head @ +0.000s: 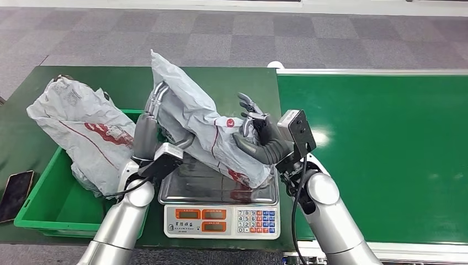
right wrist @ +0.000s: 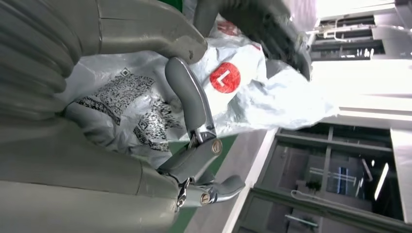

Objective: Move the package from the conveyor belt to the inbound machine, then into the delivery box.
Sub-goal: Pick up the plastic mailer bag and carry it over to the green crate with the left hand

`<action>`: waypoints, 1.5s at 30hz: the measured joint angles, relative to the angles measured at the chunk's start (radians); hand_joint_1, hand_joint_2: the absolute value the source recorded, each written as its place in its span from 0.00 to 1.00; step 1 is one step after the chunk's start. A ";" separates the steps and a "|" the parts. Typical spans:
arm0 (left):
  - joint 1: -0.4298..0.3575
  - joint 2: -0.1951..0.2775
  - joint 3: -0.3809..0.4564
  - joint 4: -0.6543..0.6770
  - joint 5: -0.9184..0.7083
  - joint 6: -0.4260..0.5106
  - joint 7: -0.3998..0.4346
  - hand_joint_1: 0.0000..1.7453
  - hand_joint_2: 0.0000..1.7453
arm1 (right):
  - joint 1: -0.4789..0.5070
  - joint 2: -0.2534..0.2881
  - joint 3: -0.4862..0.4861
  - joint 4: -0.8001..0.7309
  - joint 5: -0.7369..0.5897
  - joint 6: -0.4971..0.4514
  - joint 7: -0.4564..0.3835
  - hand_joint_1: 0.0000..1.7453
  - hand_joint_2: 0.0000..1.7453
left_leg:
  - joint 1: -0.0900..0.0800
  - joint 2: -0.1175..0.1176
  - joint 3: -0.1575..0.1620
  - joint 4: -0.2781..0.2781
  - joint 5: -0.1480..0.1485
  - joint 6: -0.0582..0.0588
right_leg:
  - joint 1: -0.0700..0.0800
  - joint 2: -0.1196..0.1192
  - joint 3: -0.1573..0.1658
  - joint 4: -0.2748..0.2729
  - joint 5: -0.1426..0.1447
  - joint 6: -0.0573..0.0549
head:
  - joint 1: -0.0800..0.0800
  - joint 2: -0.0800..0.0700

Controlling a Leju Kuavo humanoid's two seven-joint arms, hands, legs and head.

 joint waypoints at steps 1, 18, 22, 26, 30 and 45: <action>-0.018 0.002 -0.008 0.021 -0.039 -0.005 0.002 0.00 1.00 | -0.001 0.000 0.000 0.002 0.000 0.003 0.001 0.00 1.00 | 0.000 0.000 0.000 0.000 0.000 0.000 | 0.000 0.000 0.000 0.000 0.000 0.000 | 0.000 0.000; -0.374 0.003 -0.396 0.619 -0.490 -0.305 -0.121 0.00 1.00 | -0.024 -0.011 0.000 0.045 -0.060 0.052 -0.027 0.00 1.00 | -0.002 -0.001 0.000 0.001 0.001 0.002 | -0.002 -0.001 0.000 0.000 0.001 0.001 | 0.000 0.000; -0.408 -0.002 -0.443 0.671 -0.491 -0.306 -0.123 0.00 1.00 | -0.024 -0.011 0.000 0.045 -0.060 0.053 -0.028 0.00 1.00 | -0.002 -0.002 0.000 0.001 0.001 0.002 | -0.002 -0.002 0.002 0.000 0.001 0.001 | 0.000 0.000; -0.431 -0.008 -0.476 0.705 -0.491 -0.330 -0.130 1.00 1.00 | -0.024 -0.011 0.000 0.045 -0.063 0.051 -0.028 0.00 1.00 | -0.002 -0.002 0.001 0.000 0.002 0.002 | -0.002 -0.002 0.003 0.000 0.001 0.001 | 0.000 0.000; -0.440 -0.020 -0.507 0.734 -0.473 -0.356 -0.131 1.00 1.00 | -0.024 -0.011 0.000 0.045 -0.070 0.047 -0.028 0.00 1.00 | -0.002 -0.004 0.003 0.000 0.002 0.003 | -0.002 -0.004 0.006 0.000 0.001 0.001 | 0.000 0.000; -0.425 -0.032 -0.519 0.755 -0.386 -0.312 -0.109 1.00 1.00 | -0.012 -0.026 0.000 0.045 -0.080 0.032 -0.028 0.00 1.00 | -0.003 -0.005 0.003 0.001 0.002 0.003 | -0.003 -0.005 0.005 0.000 0.001 0.001 | 0.000 0.000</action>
